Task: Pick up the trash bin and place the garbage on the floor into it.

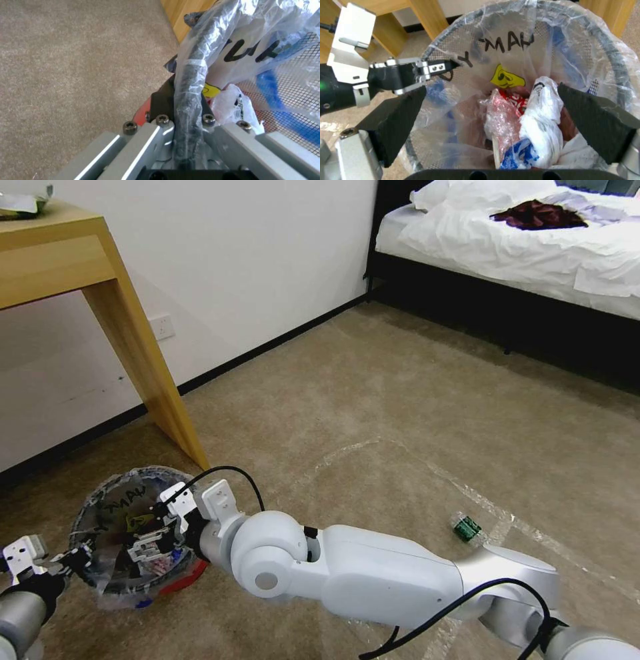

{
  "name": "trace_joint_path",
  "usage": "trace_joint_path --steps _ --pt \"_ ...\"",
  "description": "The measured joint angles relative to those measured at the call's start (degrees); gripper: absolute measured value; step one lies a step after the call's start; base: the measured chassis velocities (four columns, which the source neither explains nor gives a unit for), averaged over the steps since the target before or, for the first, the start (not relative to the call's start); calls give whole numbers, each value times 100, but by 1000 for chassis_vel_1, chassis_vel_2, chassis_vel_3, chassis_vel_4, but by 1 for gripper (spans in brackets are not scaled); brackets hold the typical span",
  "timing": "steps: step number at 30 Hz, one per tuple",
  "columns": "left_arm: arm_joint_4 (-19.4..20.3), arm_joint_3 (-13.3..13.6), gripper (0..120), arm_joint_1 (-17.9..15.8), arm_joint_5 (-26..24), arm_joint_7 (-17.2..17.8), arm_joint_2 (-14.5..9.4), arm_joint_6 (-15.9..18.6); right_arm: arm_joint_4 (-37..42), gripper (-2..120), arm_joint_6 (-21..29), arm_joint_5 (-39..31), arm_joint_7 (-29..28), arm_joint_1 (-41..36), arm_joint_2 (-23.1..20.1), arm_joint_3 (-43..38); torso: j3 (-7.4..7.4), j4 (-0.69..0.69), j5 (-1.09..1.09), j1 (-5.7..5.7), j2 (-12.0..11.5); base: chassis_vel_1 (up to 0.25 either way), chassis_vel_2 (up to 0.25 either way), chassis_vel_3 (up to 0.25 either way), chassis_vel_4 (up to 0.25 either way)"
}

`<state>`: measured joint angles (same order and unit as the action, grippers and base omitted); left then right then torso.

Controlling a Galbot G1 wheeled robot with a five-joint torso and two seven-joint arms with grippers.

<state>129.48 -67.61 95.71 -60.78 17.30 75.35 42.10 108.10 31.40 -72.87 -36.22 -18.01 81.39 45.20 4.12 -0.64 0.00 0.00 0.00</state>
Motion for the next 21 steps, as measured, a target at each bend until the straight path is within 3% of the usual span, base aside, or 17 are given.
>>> trace_joint_path --steps 10,21 --pt "-12 -31 1 12 2 -10 -1 3 135 100 -34 -30 17 -22 18 -116 0 0 0 0 0 0 0 0 0" --pt "-49 -113 1 -8 -9 -11 -4 4 865 100 -415 -34 513 -254 -533 -1504 0 0 2 0 0 0 0 0 0"
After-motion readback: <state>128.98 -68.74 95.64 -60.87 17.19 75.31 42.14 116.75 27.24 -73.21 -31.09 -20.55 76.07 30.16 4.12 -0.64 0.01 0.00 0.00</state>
